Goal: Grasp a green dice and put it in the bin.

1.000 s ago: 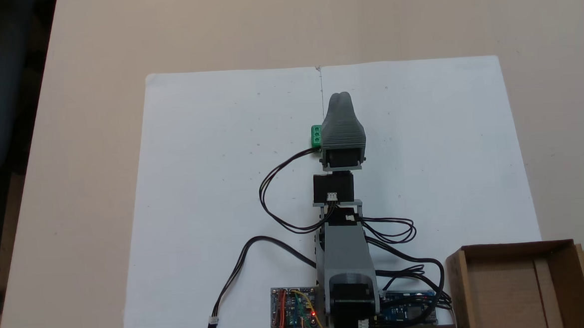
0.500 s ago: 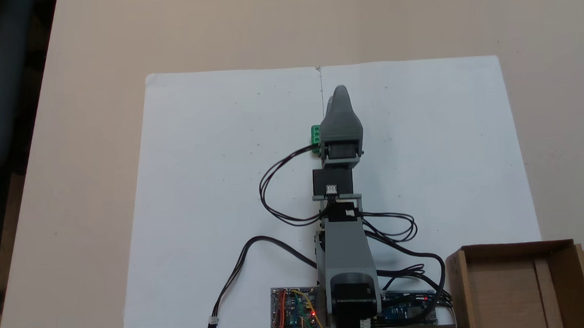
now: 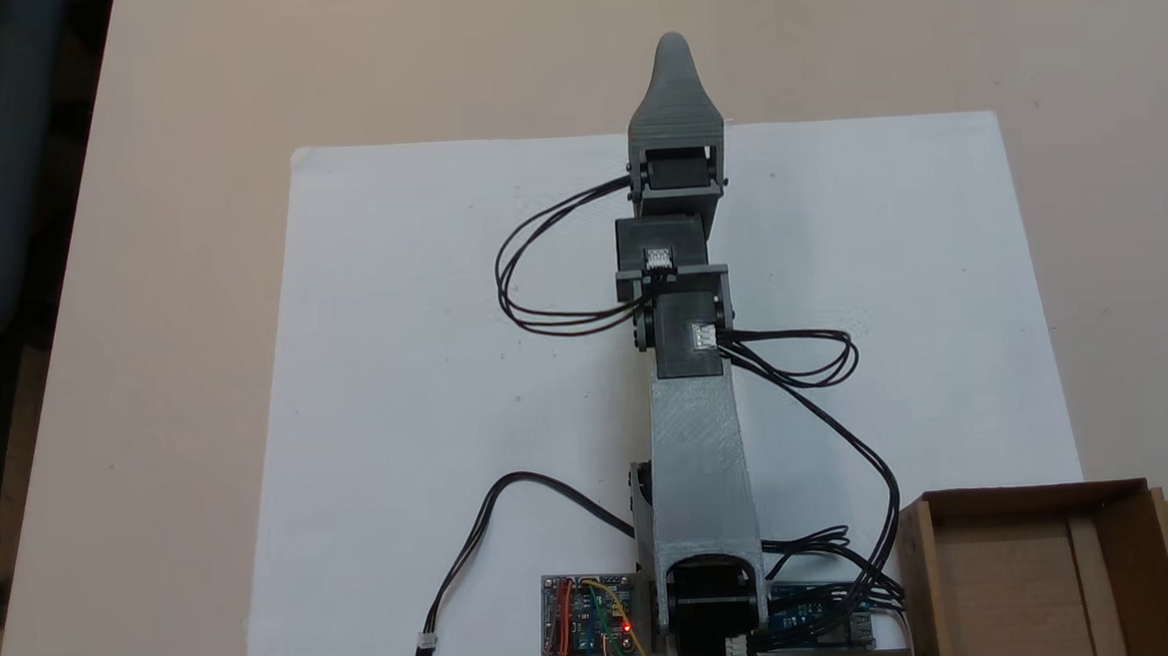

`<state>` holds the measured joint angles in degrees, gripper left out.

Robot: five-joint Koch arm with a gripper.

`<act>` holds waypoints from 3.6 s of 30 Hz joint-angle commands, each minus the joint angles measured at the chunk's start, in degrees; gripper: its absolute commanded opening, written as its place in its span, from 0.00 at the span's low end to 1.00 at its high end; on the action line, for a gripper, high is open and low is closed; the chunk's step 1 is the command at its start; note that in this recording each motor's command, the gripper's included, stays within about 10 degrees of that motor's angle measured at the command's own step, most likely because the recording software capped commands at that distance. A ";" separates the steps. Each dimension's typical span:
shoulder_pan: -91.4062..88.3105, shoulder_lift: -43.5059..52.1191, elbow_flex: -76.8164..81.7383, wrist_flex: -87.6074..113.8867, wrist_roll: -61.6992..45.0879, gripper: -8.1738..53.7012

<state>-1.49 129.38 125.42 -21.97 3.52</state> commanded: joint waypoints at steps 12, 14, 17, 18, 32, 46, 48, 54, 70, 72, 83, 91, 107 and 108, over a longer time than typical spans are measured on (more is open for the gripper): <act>-3.43 -4.83 -23.91 47.97 4.66 0.81; -3.43 -6.15 -24.70 53.95 5.19 0.81; -3.34 -9.76 -26.02 63.44 6.24 0.82; -3.34 -10.99 -26.37 66.60 6.33 0.82; -2.46 -21.97 -31.64 89.03 8.09 0.82; -2.55 -24.70 -32.52 83.14 8.44 0.82; -2.55 -24.87 -32.52 82.44 8.44 0.82; -2.64 -25.40 -32.52 80.95 8.35 0.82; -3.16 -26.19 -31.73 79.19 9.05 0.83; -3.69 -26.19 -31.11 79.19 9.58 0.83; -4.22 -29.53 -30.32 78.75 11.87 0.84; -4.31 -34.19 -30.32 77.08 11.87 0.84; -4.57 -40.43 -22.59 66.97 11.87 0.84; -4.66 -40.43 -21.97 66.62 11.87 0.84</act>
<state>-5.45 87.63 103.54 46.85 12.22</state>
